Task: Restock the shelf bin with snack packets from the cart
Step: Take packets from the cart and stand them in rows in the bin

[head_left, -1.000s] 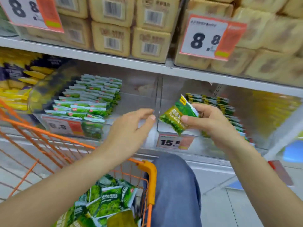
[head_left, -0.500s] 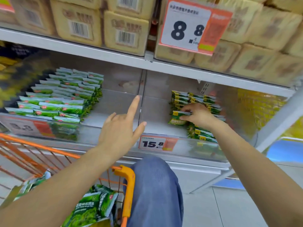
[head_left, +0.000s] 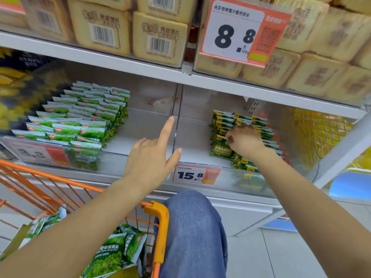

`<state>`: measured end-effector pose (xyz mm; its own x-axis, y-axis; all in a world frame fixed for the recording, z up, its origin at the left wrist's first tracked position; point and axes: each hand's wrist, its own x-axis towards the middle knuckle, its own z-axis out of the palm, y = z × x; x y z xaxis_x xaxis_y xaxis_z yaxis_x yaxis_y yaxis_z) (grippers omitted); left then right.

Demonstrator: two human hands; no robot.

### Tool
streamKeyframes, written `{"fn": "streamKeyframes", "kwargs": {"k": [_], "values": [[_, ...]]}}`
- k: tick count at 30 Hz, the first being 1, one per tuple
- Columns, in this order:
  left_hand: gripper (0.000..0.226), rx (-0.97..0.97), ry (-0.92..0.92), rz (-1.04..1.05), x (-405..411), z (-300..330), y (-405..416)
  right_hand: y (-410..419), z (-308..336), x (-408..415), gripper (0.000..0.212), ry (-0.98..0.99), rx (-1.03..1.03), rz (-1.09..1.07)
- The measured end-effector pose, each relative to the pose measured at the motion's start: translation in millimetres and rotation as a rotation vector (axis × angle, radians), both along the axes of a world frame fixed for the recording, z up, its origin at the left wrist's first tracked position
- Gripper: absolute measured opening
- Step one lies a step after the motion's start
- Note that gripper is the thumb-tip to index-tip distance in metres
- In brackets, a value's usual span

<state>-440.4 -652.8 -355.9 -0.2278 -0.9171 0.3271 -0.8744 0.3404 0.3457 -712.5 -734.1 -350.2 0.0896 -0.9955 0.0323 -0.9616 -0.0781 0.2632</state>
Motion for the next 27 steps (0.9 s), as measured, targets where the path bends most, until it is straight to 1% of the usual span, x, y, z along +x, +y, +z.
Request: {"fn": "streamKeyframes", "kwargs": {"k": [1, 5, 7, 8, 10, 11, 12, 13, 15, 17, 18, 19, 20, 22, 23, 24, 25, 27], "values": [[0.074, 0.004, -0.007, -0.003, -0.1, 0.0, 0.0, 0.0, -0.3, -1.4, 0.016, -0.029, -0.016, -0.015], [0.075, -0.013, -0.01, -0.015, -0.4, 0.4, -0.4, 8.1, 3.6, 2.1, 0.038, -0.117, -0.102, -0.021], [0.077, 0.016, 0.038, -0.045, 0.4, 2.8, 0.5, 16.1, 11.7, 14.9, 0.038, -0.143, -0.155, 0.012], [0.079, 0.051, 0.086, -0.069, 3.1, 6.0, 2.0, 21.6, 17.7, 26.3, 0.033, -0.185, -0.195, 0.063], [0.08, 0.131, 0.216, -0.112, 14.8, 17.3, 8.4, 38.5, 29.8, 58.2, 0.023, -0.326, -0.298, 0.257], [0.076, 0.137, 0.258, -0.127, 24.9, 23.0, 13.6, 52.0, 34.9, 77.3, 0.023, -0.399, -0.343, 0.368], [0.068, 0.103, 0.263, -0.141, 37.7, 28.2, 19.9, 68.3, 38.8, 96.7, 0.024, -0.47, -0.375, 0.463], [0.058, 0.048, 0.235, -0.158, 52.5, 31.8, 28.5, 86.2, 40.5, 115.2, 0.026, -0.544, -0.385, 0.534], [0.037, -0.022, 0.131, -0.2, 86.2, 33.5, 51.1, 120.8, 36.8, 147.7, 0.026, -0.675, -0.339, 0.631], [0.032, 0.007, 0.009, -0.249, 117.8, 30.3, 77.9, 150.2, 28.2, 175.7, 0.024, -0.716, -0.239, 0.735], [0.033, 0.044, -0.062, -0.285, 130.4, 27.6, 90.9, 160.8, 25.1, 188.0, 0.024, -0.677, -0.177, 0.8], [0.033, 0.114, -0.147, -0.326, 141.4, 23.3, 102.1, 169.7, 21.6, 199.4, 0.024, -0.597, -0.092, 0.858], [0.031, 0.214, -0.244, -0.362, 150.5, 18.5, 111.0, 177.2, 17.3, 209.7, 0.025, -0.48, 0.04, 0.886], [0.029, 0.45, -0.387, -0.394, 164.2, 4.2, 123.5, 190.3, 5.5, 227.2, 0.031, -0.194, 0.401, 0.861], [0.029, 0.554, -0.412, -0.384, 168.1, -2.0, 127.8, 197.7, -4.5, 233.3, 0.038, -0.068, 0.562, 0.837], [0.029, 0.611, -0.422, -0.369, 170.2, -7.2, 131.1, 204.9, -13.3, 240.1, 0.044, 0.04, 0.665, 0.838], [0.03, 0.624, -0.428, -0.353, 171.5, -11.4, 132.9, 211.6, -19.4, 246.2, 0.047, 0.111, 0.716, 0.864], [0.034, 0.61, -0.441, -0.329, 174.6, -19.8, 133.4, 222.4, -29.6, 254.5, 0.045, 0.142, 0.76, 0.923]]}}
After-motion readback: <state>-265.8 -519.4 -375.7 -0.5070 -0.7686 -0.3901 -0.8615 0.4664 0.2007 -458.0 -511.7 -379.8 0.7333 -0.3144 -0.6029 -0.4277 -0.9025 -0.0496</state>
